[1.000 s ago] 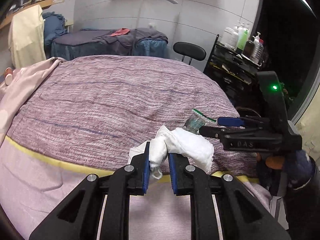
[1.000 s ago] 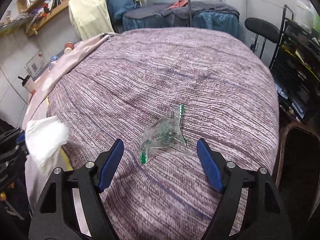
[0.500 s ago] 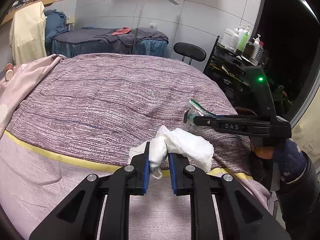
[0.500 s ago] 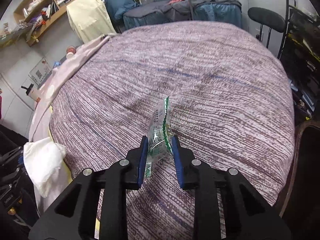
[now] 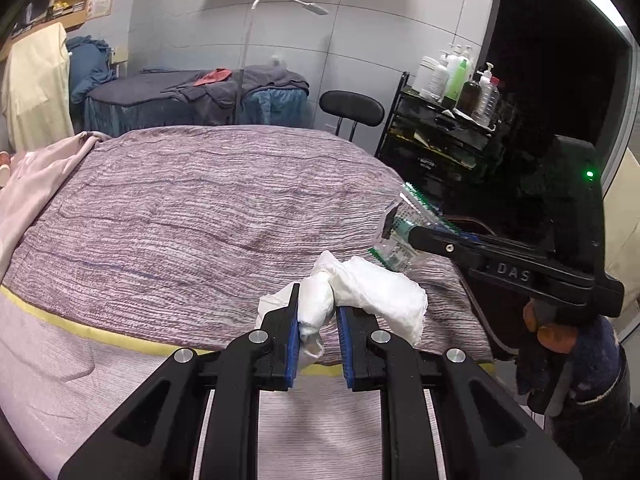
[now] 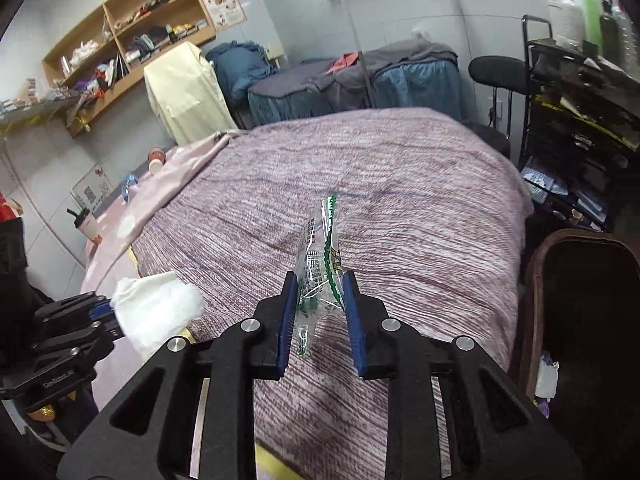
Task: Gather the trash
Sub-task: 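Carry the tissue and the clear wrapper over the brown bin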
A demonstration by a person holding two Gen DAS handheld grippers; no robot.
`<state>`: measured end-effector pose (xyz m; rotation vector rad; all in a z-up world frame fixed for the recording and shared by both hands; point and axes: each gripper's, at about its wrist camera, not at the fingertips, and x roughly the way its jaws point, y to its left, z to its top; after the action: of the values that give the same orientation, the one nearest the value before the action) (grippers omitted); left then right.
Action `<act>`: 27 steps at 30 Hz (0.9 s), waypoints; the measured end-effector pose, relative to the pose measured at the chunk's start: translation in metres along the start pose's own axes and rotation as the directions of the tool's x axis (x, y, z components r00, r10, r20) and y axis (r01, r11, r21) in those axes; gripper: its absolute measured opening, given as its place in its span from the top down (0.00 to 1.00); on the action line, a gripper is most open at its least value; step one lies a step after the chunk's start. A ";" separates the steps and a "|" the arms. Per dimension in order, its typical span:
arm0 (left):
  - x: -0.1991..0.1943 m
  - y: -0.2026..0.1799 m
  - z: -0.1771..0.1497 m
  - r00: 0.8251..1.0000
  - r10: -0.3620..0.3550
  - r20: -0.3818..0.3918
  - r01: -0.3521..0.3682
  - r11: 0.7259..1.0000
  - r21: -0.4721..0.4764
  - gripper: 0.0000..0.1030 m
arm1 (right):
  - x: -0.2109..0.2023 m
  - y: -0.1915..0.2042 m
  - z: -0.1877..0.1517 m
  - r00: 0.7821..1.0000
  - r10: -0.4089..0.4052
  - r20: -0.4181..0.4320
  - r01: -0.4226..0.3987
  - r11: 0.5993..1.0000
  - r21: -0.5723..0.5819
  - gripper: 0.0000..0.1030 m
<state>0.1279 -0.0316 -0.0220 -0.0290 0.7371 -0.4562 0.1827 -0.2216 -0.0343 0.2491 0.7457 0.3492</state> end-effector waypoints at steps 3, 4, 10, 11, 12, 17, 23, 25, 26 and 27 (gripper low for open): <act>0.002 -0.012 0.004 1.000 -0.024 0.002 0.024 1.000 0.011 0.84 | -0.021 -0.010 -0.004 0.999 -0.011 0.045 0.010 1.000 0.021 0.76; 0.002 -0.015 0.004 1.000 -0.030 0.004 0.030 0.999 0.015 0.84 | -0.029 -0.015 -0.006 0.998 -0.020 0.061 0.019 0.999 0.032 0.76; 0.010 -0.042 0.010 0.996 -0.088 0.004 0.088 0.995 0.053 0.84 | -0.064 -0.048 -0.015 0.989 -0.090 0.120 0.078 0.992 0.102 0.76; 0.012 -0.047 0.011 0.996 -0.094 0.001 0.094 0.994 0.061 0.84 | -0.069 -0.055 -0.017 0.986 -0.107 0.126 0.092 0.989 0.116 0.76; 0.015 -0.051 0.012 0.995 -0.100 -0.003 0.100 0.993 0.070 0.84 | -0.075 -0.062 -0.019 0.984 -0.120 0.132 0.103 0.986 0.131 0.76; 0.023 -0.071 0.018 0.990 -0.137 -0.016 0.138 0.986 0.096 0.84 | -0.097 -0.093 -0.031 0.971 -0.183 0.151 0.151 0.968 0.201 0.76; 0.032 -0.095 0.024 0.984 -0.176 -0.030 0.178 0.974 0.138 0.84 | -0.113 -0.126 -0.048 0.949 -0.276 0.149 0.231 0.936 0.264 0.76; 0.035 -0.104 0.025 0.981 -0.190 -0.036 0.193 0.970 0.151 0.84 | -0.117 -0.136 -0.052 0.942 -0.305 0.143 0.257 0.925 0.281 0.76; 0.037 -0.108 0.025 0.980 -0.196 -0.040 0.200 0.967 0.155 0.84 | -0.120 -0.143 -0.056 0.936 -0.323 0.137 0.273 0.916 0.294 0.76; 0.038 -0.112 0.025 0.978 -0.206 -0.045 0.210 0.964 0.160 0.84 | -0.122 -0.147 -0.059 0.932 -0.338 0.133 0.287 0.910 0.299 0.76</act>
<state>0.1256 -0.1515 -0.0074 0.0549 0.7253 -0.7184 0.0912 -0.3984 -0.0509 0.4113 0.6386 -0.0868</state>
